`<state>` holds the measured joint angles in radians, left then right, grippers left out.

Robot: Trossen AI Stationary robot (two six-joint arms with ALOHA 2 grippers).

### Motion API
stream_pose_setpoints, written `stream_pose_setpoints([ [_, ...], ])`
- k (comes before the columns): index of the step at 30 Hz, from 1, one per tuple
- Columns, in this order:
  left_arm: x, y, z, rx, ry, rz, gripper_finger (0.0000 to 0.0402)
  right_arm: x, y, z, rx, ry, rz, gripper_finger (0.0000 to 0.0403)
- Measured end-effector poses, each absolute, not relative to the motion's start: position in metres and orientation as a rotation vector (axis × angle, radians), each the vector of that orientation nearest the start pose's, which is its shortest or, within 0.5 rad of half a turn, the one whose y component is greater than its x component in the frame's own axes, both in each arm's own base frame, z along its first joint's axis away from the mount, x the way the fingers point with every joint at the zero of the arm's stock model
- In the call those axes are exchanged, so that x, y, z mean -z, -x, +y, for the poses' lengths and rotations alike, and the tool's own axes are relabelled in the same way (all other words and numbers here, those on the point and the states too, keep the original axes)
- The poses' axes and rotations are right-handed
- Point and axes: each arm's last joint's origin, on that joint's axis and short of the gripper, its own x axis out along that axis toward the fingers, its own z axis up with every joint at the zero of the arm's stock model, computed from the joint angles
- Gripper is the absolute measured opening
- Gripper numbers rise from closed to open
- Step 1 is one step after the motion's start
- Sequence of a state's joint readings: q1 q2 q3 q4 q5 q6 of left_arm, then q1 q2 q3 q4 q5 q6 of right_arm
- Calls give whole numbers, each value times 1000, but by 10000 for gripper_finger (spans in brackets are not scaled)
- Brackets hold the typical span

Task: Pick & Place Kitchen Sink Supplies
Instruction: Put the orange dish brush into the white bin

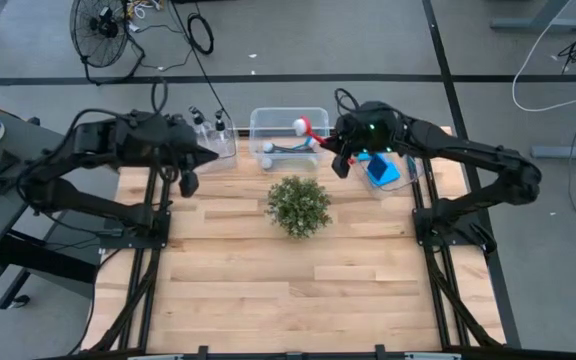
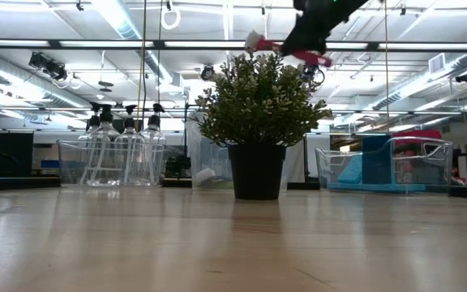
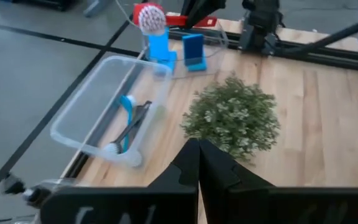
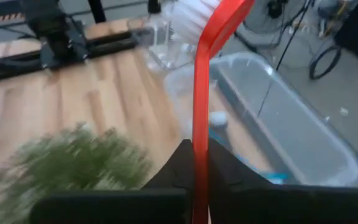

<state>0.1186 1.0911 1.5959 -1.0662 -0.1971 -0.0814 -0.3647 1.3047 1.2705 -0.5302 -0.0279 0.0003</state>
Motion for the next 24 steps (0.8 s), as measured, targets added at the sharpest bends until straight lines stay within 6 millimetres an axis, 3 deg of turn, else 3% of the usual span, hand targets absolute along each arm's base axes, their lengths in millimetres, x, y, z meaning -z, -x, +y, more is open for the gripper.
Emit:
stream_pose_setpoints([
  [14, -458, -158, 40, -410, 85, 546, 1, -312, -299, -183, 357, -55, 490, 11],
  [24, -458, -157, 45, -440, 109, 542, 1, -284, -321, -215, 317, -50, 397, 15],
])
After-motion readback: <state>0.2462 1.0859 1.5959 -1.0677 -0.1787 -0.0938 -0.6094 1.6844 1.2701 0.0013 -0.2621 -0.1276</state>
